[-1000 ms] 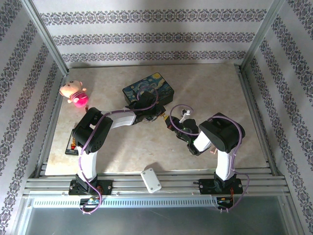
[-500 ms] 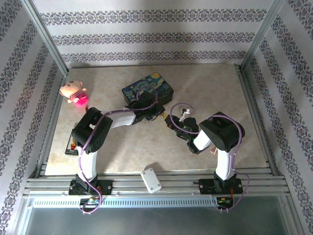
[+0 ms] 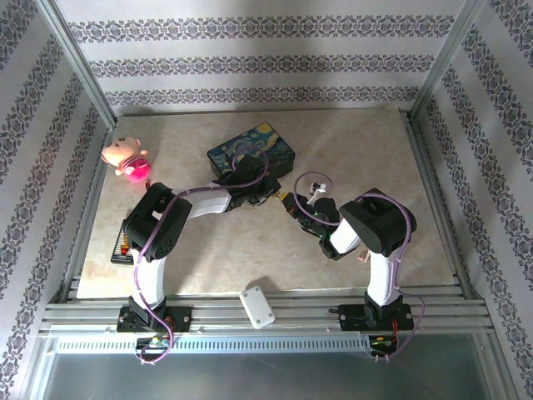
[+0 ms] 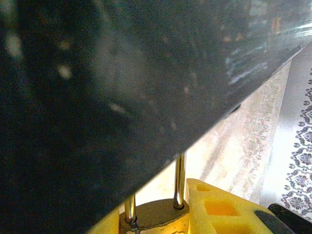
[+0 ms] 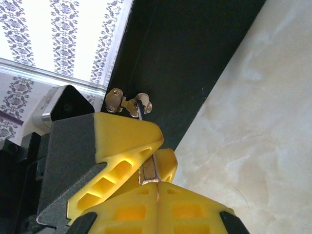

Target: Unlock the padlock with the key

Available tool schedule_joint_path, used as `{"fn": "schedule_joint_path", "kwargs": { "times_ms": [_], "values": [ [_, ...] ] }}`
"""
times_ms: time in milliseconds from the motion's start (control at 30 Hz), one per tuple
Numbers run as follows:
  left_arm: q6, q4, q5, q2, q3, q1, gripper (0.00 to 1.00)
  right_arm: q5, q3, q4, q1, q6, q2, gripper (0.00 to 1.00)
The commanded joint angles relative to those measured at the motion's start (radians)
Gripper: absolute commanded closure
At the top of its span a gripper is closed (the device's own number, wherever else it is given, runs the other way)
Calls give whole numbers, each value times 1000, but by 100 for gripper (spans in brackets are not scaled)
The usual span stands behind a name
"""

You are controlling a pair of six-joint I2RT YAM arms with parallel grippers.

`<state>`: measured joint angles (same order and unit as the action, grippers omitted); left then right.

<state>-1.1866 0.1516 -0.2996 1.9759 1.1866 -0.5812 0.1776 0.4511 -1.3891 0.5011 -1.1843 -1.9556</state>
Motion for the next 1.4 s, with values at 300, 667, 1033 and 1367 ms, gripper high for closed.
{"fn": "schedule_joint_path", "kwargs": {
  "times_ms": [300, 667, 1033, 1367],
  "values": [
    [-150, 5, -135, 6, -10, -34, 71, -103, 2, 2, 15, 0, 13, 100],
    [-229, 20, -64, -4, -27, -41, 70, -203, -27, 3, 103, 12, 15, 100],
    [-236, 19, -75, 7, -13, -57, 70, -286, -39, 2, 136, 8, 34, 100],
    [-233, 11, -89, 9, -19, -66, 71, -297, 4, 2, 133, 38, 34, 100]
  ]
}}
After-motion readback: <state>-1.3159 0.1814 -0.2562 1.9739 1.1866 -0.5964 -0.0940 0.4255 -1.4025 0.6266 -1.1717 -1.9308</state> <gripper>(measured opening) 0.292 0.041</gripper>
